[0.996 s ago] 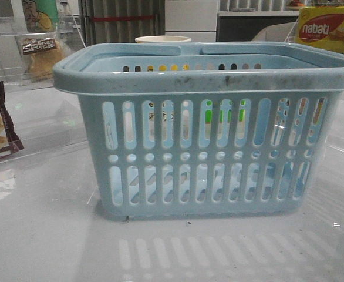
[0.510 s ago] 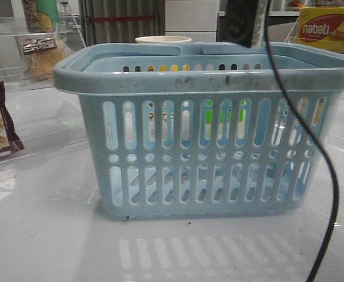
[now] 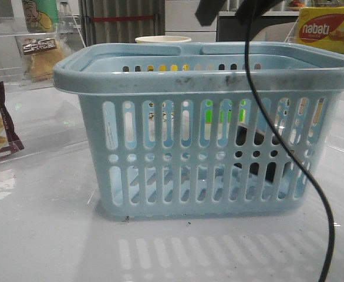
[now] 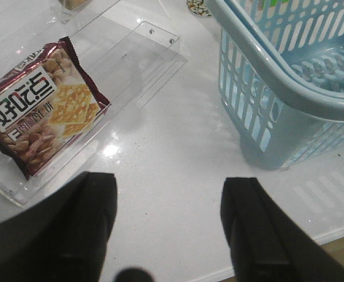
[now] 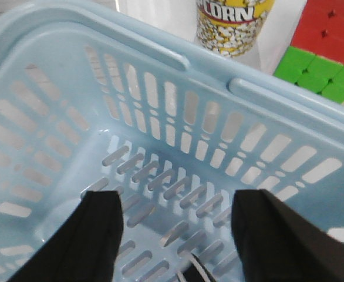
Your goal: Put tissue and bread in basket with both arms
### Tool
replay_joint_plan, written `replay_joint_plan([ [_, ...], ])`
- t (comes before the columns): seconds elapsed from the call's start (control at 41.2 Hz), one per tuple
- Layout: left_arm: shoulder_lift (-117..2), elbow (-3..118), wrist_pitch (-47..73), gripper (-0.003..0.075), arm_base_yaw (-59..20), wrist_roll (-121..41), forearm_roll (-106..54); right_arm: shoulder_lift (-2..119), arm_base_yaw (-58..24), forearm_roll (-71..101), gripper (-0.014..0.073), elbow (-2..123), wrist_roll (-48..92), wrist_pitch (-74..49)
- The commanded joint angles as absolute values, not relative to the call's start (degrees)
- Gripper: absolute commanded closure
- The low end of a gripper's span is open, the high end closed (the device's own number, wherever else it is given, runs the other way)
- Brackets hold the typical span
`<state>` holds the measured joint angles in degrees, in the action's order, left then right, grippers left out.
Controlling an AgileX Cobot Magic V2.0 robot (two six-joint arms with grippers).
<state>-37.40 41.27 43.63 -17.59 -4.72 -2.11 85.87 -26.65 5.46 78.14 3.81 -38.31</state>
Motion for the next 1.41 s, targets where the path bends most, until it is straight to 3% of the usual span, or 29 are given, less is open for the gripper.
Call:
replay_joint_plan([
  [0.0,-37.70,43.01,39.14,0.0268,-18.07,-4.68,-2.74,78.34,-27.31,5.45,0.0075,76.55,7.03,-34.77],
  [0.583,-37.70,43.01,39.14,0.0268,-18.07,-4.68,-2.74,45.37,-27.31,4.52,0.0075,45.64,7.10,-34.29],
  [0.899,-37.70,43.01,39.14,0.0268,-18.07,-4.68,-2.74,33.36,-27.31,4.52,0.0075,39.20,7.10,-39.52],
  [1.166,-37.84,43.01,37.29,0.0267,-18.07,-4.68,-2.74,32.00,-27.31,4.52,0.0075,37.69,7.10,-40.53],
  [1.239,-38.98,43.01,36.59,0.0241,-18.07,-4.68,-2.49,32.00,-27.31,4.52,0.0075,37.69,7.10,-40.53],
  [1.385,-44.31,43.81,34.46,0.0082,-17.95,-4.68,-2.50,32.00,-27.31,4.52,0.0075,37.69,7.10,-40.53],
])
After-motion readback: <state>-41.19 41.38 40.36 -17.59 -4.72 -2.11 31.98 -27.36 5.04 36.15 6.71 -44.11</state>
